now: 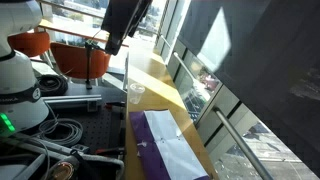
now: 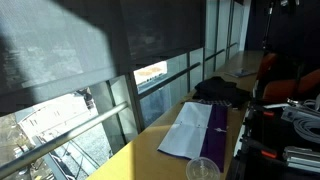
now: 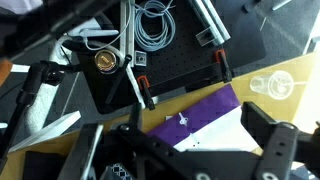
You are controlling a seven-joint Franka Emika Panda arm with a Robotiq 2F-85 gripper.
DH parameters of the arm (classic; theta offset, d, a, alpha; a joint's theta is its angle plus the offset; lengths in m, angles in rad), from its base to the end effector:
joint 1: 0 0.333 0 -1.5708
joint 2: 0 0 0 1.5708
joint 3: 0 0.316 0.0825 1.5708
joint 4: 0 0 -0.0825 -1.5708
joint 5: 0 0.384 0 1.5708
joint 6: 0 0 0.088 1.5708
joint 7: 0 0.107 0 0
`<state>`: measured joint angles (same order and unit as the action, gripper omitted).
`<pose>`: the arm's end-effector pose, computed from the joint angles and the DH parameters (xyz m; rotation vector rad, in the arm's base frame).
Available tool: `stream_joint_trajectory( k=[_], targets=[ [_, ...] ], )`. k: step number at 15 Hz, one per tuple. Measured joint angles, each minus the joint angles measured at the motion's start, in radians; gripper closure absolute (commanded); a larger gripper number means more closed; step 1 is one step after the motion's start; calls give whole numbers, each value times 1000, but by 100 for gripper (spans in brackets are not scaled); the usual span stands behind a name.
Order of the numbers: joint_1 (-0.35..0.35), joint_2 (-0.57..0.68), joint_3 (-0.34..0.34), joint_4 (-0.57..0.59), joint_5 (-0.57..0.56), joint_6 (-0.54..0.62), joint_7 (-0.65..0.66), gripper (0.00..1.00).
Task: Close the book
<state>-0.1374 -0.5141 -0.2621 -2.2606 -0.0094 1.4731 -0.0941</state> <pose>0.3339 -0.1564 0.5289 -2.9145 0.3718 0.3751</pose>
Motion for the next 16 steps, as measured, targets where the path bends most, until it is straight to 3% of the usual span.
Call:
stream_joint_trajectory(
  k=[13, 16],
  targets=[
    [0, 3, 1, 2, 0, 5, 0, 0],
    [-1, 77, -1, 16, 2, 123, -5, 0]
  ],
)
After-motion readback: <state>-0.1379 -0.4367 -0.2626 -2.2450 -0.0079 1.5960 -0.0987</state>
